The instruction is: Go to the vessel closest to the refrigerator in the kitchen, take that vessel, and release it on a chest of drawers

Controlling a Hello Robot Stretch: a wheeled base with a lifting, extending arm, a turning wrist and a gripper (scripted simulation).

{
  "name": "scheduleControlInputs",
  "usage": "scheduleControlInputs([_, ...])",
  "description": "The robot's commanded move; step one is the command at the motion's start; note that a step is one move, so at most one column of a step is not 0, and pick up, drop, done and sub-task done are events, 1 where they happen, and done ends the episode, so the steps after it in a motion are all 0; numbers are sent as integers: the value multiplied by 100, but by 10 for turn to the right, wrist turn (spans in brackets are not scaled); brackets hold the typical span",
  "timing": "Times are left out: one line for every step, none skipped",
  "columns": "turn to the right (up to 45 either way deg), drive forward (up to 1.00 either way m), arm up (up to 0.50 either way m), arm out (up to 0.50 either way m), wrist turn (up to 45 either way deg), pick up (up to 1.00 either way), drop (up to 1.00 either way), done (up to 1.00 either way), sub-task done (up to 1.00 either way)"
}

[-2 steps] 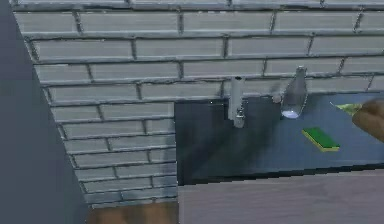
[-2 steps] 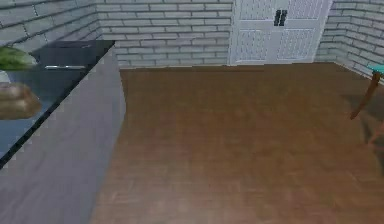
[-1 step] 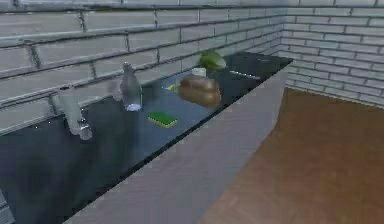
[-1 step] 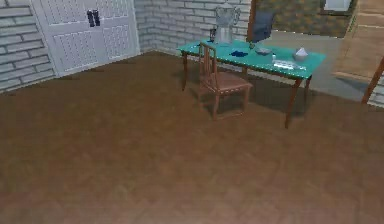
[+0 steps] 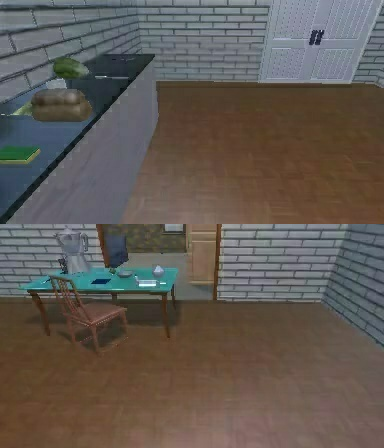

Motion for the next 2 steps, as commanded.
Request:
scheduleControlInputs([0, 90, 0, 0, 0, 0, 0, 0, 0])
scheduleControlInputs([-450, 0, 0, 0, 0, 0, 0, 0, 0])
